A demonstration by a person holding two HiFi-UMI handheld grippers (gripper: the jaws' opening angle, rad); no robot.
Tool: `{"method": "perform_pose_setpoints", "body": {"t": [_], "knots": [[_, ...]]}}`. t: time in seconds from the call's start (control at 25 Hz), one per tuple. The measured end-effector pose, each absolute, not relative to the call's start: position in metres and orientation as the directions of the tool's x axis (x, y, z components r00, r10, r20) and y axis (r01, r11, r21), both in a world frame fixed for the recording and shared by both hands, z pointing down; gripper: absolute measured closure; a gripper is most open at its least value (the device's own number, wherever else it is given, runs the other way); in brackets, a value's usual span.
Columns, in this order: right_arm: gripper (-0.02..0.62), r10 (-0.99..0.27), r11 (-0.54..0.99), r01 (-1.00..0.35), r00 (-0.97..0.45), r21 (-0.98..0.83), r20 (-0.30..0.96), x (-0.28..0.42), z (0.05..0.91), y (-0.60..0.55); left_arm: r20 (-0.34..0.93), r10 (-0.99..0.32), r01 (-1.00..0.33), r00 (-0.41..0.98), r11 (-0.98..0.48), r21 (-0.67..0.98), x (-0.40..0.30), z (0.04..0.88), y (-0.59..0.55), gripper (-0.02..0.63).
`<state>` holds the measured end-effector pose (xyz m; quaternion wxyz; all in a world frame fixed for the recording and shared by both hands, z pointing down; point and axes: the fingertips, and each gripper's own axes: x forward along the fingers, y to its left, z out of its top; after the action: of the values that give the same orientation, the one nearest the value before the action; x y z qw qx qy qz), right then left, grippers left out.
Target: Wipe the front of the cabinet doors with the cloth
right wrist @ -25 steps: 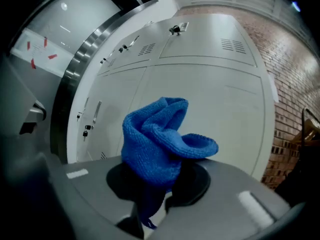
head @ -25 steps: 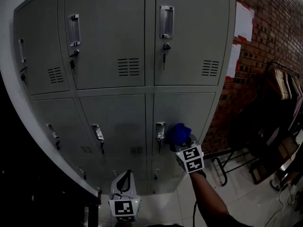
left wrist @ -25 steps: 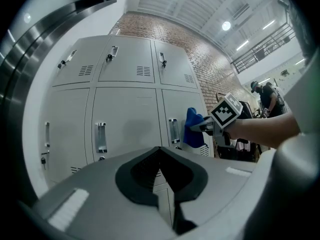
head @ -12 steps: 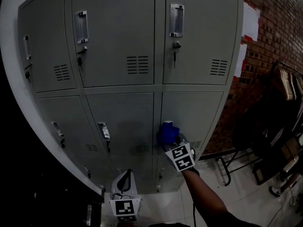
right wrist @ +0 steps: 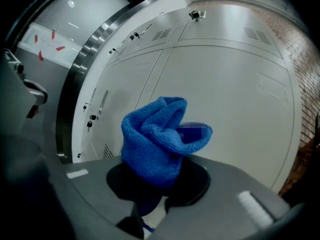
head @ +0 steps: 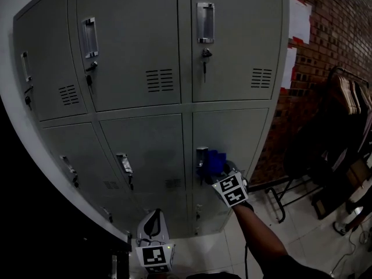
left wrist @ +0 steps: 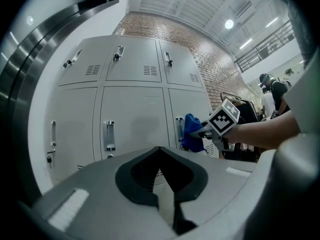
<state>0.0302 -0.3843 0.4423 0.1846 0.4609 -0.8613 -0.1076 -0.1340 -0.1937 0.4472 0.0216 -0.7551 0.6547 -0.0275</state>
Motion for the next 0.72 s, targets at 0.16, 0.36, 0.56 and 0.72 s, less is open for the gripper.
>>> {"method": "perform_pose_setpoints", "body": {"t": [0.16, 0.36, 0.56, 0.72], "knots": [[0.512, -0.855, 0.519, -0.775, -0.465, 0.361, 0.230, 0.060, 0.448, -0.387, 0.014, -0.988, -0.985, 0.154, -0.155, -0.079, -0.130, 0.442, -0.193, 0.594], [0.512, -0.888, 0.458, -0.811, -0.396, 0.363, 0.235, 0.105, 0.452, -0.394, 0.023, -0.986, -0.983, 0.164, -0.165, -0.081, -0.127, 0.445, -0.194, 0.594], [0.511, -0.909, 0.409, -0.839, -0.342, 0.359, 0.238, 0.147, 0.458, -0.400, 0.031, -0.987, -0.983, 0.160, -0.162, -0.087, -0.126, 0.448, -0.192, 0.594], [0.511, -0.922, 0.373, -0.852, -0.297, 0.369, 0.247, 0.177, 0.464, -0.404, 0.002, -0.986, -0.983, 0.167, -0.167, -0.077, -0.123, 0.437, -0.190, 0.594]]}}
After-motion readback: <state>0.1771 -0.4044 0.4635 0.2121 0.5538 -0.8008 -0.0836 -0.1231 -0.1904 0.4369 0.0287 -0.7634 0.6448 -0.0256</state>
